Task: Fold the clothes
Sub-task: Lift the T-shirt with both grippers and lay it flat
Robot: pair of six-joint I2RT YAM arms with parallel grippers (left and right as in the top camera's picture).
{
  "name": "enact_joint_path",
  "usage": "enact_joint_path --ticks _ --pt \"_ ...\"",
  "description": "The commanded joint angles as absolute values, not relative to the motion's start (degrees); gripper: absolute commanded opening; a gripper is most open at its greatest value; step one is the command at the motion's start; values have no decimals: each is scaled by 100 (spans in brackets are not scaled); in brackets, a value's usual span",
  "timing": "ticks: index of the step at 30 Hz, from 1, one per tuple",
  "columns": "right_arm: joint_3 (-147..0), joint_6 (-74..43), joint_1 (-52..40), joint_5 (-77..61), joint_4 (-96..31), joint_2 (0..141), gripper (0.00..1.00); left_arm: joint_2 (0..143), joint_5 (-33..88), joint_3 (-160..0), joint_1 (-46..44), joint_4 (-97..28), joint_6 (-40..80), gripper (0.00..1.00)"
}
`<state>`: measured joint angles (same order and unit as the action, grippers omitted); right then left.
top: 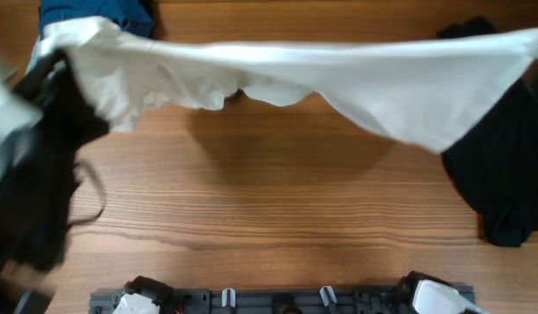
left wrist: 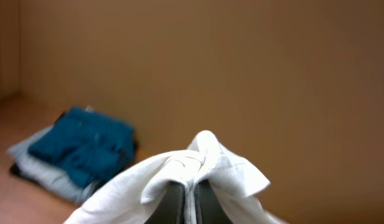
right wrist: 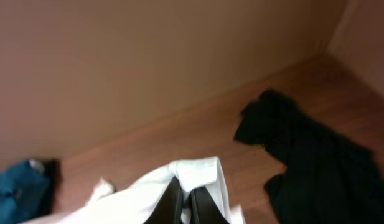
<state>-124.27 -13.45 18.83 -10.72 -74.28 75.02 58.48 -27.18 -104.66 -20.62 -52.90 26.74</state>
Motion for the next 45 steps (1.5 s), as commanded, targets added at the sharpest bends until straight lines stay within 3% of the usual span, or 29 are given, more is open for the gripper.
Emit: enact_joint_path --ticks 1,7,14,20,28,33,37,45 --pt "-12687 -1197 2517 -1258 -7585 7011 4 5033 -2580 -10680 -2040 -5135 2565 4" --pt "-13163 -1059 2773 -1251 -7970 6458 4 4160 -2305 -10722 -2038 -4965 2143 4" --pt "-13638 -827 2773 -1144 -8541 6657 4 4357 -2353 -10919 -2038 -5135 1675 4" --pt "-13638 -246 2773 -1278 -9115 8060 4 5957 -3284 -10914 -2038 -5815 1669 4" --pt "-13638 152 2353 -1485 -8890 10455 4 8449 -3415 -10914 -1826 -5701 1671 4" --pt "-13638 -145 1920 -1485 -7533 12079 4 10294 -3249 -10914 -1380 -4552 1667 4" --pt "-13638 -534 1544 -1367 -5789 12997 4 11535 -3153 -10914 -1107 -2609 1658 4" --pt "-13638 -567 821 -421 -4453 13734 4 12477 -2897 -10914 -1057 -784 1212 4"
